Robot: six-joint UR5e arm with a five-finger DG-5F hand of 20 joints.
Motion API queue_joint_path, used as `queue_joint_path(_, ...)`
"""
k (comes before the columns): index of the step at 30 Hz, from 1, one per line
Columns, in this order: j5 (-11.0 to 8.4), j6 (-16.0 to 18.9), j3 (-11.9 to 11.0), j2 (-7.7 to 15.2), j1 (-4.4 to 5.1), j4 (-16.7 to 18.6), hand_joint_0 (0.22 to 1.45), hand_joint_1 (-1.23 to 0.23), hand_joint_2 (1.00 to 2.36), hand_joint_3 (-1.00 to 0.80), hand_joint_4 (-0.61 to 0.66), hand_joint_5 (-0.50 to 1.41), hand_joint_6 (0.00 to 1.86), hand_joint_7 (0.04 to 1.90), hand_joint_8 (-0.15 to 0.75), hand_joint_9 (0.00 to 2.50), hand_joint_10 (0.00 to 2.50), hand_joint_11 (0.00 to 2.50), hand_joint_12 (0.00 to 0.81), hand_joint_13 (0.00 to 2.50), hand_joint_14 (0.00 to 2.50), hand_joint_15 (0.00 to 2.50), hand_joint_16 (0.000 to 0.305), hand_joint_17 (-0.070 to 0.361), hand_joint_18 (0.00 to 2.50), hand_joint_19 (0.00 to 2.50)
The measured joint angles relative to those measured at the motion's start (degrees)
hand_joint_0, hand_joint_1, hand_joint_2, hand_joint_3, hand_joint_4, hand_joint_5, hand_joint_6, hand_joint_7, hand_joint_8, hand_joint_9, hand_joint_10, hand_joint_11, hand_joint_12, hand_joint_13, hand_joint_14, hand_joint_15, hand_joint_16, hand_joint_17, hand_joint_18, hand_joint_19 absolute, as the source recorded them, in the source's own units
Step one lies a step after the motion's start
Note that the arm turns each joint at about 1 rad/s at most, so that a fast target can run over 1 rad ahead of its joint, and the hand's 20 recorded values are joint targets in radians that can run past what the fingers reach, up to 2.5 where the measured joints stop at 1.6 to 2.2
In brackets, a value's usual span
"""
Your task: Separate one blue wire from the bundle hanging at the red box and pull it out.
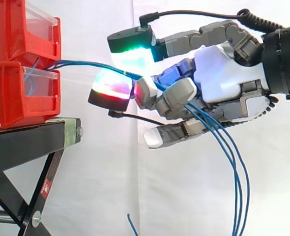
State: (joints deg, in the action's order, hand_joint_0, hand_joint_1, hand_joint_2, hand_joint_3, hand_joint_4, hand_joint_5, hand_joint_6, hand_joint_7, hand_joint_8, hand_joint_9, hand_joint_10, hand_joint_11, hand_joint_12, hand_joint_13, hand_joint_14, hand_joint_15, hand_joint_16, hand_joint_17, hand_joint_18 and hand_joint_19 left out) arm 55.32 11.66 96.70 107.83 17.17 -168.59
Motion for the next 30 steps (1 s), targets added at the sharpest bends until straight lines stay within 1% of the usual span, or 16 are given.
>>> queue_joint_path(4, -0.36, -0.12, -0.10, -0.03, -0.23, -0.01, 0.60, -0.74, 1.01, 0.03, 0.22, -0.14, 0.83, 0.81, 0.424, 1.19, 0.01, 1.20, 0.503, 1.30, 0.28, 1.39, 0.059, 0.132, 0.96, 0.43)
queue_joint_path(11, -0.55, -0.49, -1.89, -0.41, -0.71, -0.98, 0.60, -0.74, 1.01, 0.04, 0.21, -0.14, 0.83, 0.80, 0.423, 1.20, 0.01, 1.20, 0.503, 1.30, 0.28, 1.39, 0.059, 0.133, 0.96, 0.42)
queue_joint_path(14, -0.56, -1.19, -2.19, -0.79, -0.83, -1.33, 0.60, -0.74, 1.00, 0.05, 0.21, -0.14, 0.83, 0.80, 0.429, 1.20, 0.01, 1.20, 0.506, 1.31, 0.28, 1.39, 0.059, 0.133, 0.97, 0.41)
queue_joint_path(20, -0.56, -2.60, -2.30, -1.38, -0.93, -1.50, 0.60, -0.74, 1.00, 0.06, 0.20, -0.14, 0.83, 0.81, 0.426, 1.21, 0.01, 1.21, 0.506, 1.32, 0.28, 1.41, 0.059, 0.133, 0.97, 0.42)
queue_joint_path(30, -0.56, -2.86, -2.33, -1.46, -0.94, -1.56, 0.60, -0.75, 1.00, 0.06, 0.20, -0.14, 0.83, 0.81, 0.431, 1.22, 0.01, 1.21, 0.506, 1.32, 0.27, 1.40, 0.059, 0.133, 0.97, 0.42)
